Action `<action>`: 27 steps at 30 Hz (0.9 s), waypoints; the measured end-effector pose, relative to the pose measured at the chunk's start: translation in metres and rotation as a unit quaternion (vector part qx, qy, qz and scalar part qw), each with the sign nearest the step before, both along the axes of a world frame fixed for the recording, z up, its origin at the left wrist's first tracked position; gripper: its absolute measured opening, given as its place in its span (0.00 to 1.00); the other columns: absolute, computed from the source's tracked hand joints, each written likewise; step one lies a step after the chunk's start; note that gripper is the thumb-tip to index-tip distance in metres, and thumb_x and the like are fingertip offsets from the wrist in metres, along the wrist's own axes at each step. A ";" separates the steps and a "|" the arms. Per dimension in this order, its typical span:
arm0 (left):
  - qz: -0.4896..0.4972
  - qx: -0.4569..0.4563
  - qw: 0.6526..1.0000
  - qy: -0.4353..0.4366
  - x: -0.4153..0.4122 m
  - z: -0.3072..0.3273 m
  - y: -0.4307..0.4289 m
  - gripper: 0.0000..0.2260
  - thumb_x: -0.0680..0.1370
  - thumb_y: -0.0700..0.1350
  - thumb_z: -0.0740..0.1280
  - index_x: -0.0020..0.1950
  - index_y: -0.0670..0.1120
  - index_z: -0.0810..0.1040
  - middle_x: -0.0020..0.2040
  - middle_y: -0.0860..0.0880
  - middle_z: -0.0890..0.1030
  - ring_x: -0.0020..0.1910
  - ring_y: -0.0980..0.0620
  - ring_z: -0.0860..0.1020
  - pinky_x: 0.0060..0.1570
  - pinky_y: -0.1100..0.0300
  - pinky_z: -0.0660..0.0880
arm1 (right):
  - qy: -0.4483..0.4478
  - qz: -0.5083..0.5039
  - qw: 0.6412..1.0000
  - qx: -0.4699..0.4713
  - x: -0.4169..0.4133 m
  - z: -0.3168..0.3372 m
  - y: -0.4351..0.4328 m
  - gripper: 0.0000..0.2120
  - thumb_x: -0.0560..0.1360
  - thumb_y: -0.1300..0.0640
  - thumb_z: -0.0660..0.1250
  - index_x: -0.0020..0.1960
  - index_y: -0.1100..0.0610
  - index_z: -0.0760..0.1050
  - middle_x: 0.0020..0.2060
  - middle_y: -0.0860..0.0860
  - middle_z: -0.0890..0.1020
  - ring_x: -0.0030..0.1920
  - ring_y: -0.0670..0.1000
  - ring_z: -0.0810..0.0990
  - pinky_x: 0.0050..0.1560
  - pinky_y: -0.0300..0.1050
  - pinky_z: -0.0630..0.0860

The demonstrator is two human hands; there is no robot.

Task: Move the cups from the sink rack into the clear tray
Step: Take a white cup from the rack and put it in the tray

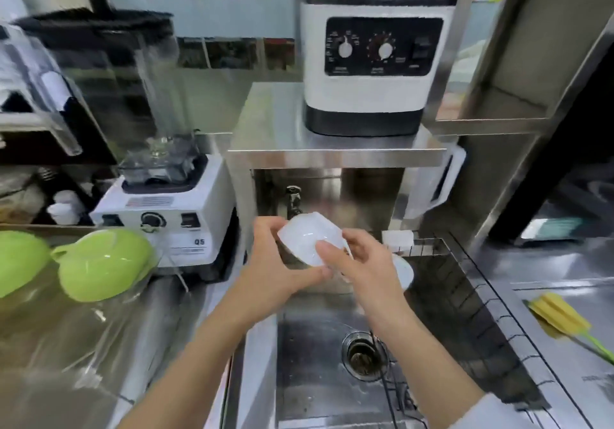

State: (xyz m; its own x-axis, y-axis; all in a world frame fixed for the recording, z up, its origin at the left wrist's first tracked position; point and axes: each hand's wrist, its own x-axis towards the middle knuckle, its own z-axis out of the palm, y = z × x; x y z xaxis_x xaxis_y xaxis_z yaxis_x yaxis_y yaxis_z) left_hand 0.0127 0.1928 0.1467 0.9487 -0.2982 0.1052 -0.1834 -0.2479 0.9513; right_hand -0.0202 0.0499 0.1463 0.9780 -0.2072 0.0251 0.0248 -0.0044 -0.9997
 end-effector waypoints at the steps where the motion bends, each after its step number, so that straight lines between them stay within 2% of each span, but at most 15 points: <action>1: 0.002 0.008 1.000 -0.007 -0.001 0.005 0.017 0.33 0.61 0.48 0.80 0.55 0.54 0.60 0.54 0.57 0.69 0.45 0.73 0.72 0.43 0.76 0.71 | -0.017 0.015 1.000 -0.020 0.000 0.005 0.014 0.19 0.62 0.50 0.76 0.51 0.51 0.76 0.47 0.49 0.83 0.47 0.45 0.81 0.39 0.34 0.76; 4: 0.025 0.046 0.998 -0.024 -0.010 0.020 0.069 0.32 0.59 0.52 0.77 0.53 0.59 0.60 0.53 0.61 0.69 0.44 0.72 0.75 0.42 0.72 0.74 | -0.064 0.062 0.995 -0.053 0.000 0.014 0.061 0.19 0.63 0.57 0.77 0.49 0.46 0.74 0.45 0.43 0.81 0.44 0.37 0.79 0.39 0.29 0.75; 7: 0.067 0.086 0.993 -0.032 -0.022 0.031 0.114 0.35 0.53 0.58 0.72 0.55 0.60 0.60 0.54 0.62 0.70 0.49 0.62 0.76 0.46 0.64 0.77 | -0.117 0.087 0.982 -0.123 0.002 0.018 0.105 0.24 0.56 0.46 0.77 0.49 0.40 0.72 0.48 0.42 0.79 0.49 0.37 0.77 0.46 0.28 0.73; 9: 0.119 0.115 0.984 -0.062 -0.030 0.030 0.151 0.38 0.51 0.58 0.71 0.59 0.59 0.61 0.55 0.60 0.71 0.54 0.56 0.74 0.54 0.59 0.75 | -0.144 0.116 0.967 -0.173 0.005 0.019 0.142 0.26 0.55 0.44 0.76 0.50 0.38 0.70 0.50 0.40 0.77 0.50 0.34 0.75 0.48 0.25 0.70; 11: 0.179 0.143 0.969 -0.098 -0.038 0.028 0.189 0.38 0.50 0.58 0.71 0.58 0.58 0.62 0.53 0.61 0.71 0.56 0.54 0.71 0.60 0.52 0.70 | -0.151 0.162 0.956 -0.191 0.007 0.020 0.178 0.29 0.56 0.42 0.75 0.55 0.42 0.71 0.52 0.42 0.77 0.52 0.34 0.74 0.51 0.25 0.70; 12: 0.203 0.158 0.960 -0.110 -0.042 0.028 0.207 0.37 0.51 0.57 0.73 0.57 0.58 0.62 0.51 0.63 0.70 0.55 0.56 0.70 0.61 0.52 0.69 | -0.150 0.186 0.952 -0.193 0.009 0.020 0.196 0.31 0.55 0.40 0.74 0.57 0.45 0.72 0.54 0.44 0.78 0.53 0.36 0.75 0.53 0.28 0.71; 14: 0.237 0.177 0.948 -0.118 -0.049 0.026 0.243 0.36 0.52 0.55 0.74 0.56 0.58 0.62 0.49 0.65 0.69 0.50 0.58 0.70 0.58 0.58 0.69 | -0.150 0.230 0.940 -0.200 0.012 0.020 0.232 0.33 0.56 0.39 0.73 0.59 0.48 0.72 0.55 0.45 0.78 0.55 0.40 0.75 0.57 0.34 0.72; 16: 0.264 0.161 0.946 -0.093 -0.055 0.025 0.275 0.34 0.51 0.55 0.74 0.53 0.59 0.63 0.48 0.64 0.72 0.47 0.63 0.73 0.50 0.71 0.71 | -0.154 0.261 0.930 -0.206 0.015 0.019 0.267 0.30 0.58 0.43 0.76 0.57 0.46 0.71 0.53 0.42 0.77 0.54 0.36 0.73 0.55 0.27 0.69; 17: 0.272 0.144 0.948 -0.075 -0.057 0.023 0.291 0.33 0.51 0.56 0.74 0.51 0.60 0.64 0.48 0.63 0.73 0.48 0.65 0.74 0.46 0.74 0.71 | -0.158 0.271 0.926 -0.210 0.017 0.017 0.283 0.29 0.59 0.46 0.77 0.57 0.45 0.70 0.52 0.41 0.76 0.53 0.33 0.73 0.53 0.23 0.67; 18: 0.280 0.131 0.949 -0.060 -0.058 0.021 0.305 0.32 0.50 0.56 0.74 0.50 0.61 0.65 0.49 0.62 0.75 0.48 0.65 0.75 0.44 0.73 0.72 | -0.160 0.276 0.922 -0.219 0.020 0.015 0.299 0.30 0.60 0.49 0.78 0.58 0.45 0.70 0.52 0.41 0.76 0.51 0.32 0.73 0.51 0.20 0.65; 20: 0.288 0.133 0.947 -0.051 -0.057 0.015 0.330 0.33 0.51 0.56 0.74 0.53 0.59 0.66 0.51 0.59 0.76 0.50 0.59 0.76 0.48 0.65 0.74 | -0.158 0.283 0.915 -0.242 0.027 0.009 0.325 0.31 0.61 0.51 0.78 0.61 0.50 0.71 0.54 0.45 0.76 0.52 0.37 0.73 0.51 0.20 0.65; 22: 0.291 0.156 0.942 -0.056 -0.052 0.010 0.350 0.37 0.52 0.56 0.73 0.58 0.52 0.67 0.51 0.56 0.76 0.52 0.54 0.75 0.52 0.59 0.74 | -0.152 0.285 0.911 -0.256 0.034 0.004 0.347 0.33 0.61 0.50 0.78 0.63 0.52 0.70 0.56 0.47 0.76 0.55 0.44 0.74 0.55 0.26 0.68; 23: 0.290 0.165 0.941 -0.053 -0.049 0.008 0.358 0.37 0.52 0.56 0.72 0.59 0.51 0.67 0.52 0.54 0.76 0.52 0.51 0.75 0.54 0.55 0.74 | -0.150 0.284 0.910 -0.261 0.038 0.001 0.356 0.33 0.61 0.50 0.78 0.63 0.52 0.70 0.57 0.47 0.76 0.56 0.45 0.75 0.58 0.32 0.70; 25: 0.281 0.175 0.943 -0.040 -0.040 0.003 0.373 0.35 0.55 0.53 0.73 0.59 0.51 0.66 0.54 0.51 0.76 0.53 0.48 0.76 0.55 0.50 0.74 | -0.150 0.278 0.908 -0.274 0.045 -0.004 0.371 0.33 0.61 0.49 0.78 0.62 0.51 0.71 0.57 0.47 0.77 0.56 0.46 0.75 0.60 0.44 0.73; 27: 0.268 0.180 0.946 -0.030 -0.033 -0.003 0.384 0.31 0.58 0.51 0.74 0.57 0.54 0.64 0.55 0.52 0.73 0.53 0.48 0.75 0.53 0.49 0.75 | -0.144 0.271 0.909 -0.283 0.050 -0.007 0.382 0.32 0.60 0.48 0.78 0.62 0.50 0.71 0.57 0.46 0.77 0.55 0.46 0.75 0.60 0.48 0.73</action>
State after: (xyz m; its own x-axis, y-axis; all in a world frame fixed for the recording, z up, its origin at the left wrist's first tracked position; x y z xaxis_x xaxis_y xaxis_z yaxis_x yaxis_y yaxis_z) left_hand -0.0202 0.5769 0.1432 0.9695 0.1962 0.1471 0.0085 -0.6266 0.7793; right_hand 0.0296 0.4316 0.1393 0.8682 0.4291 0.2492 0.4376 -0.4251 -0.7924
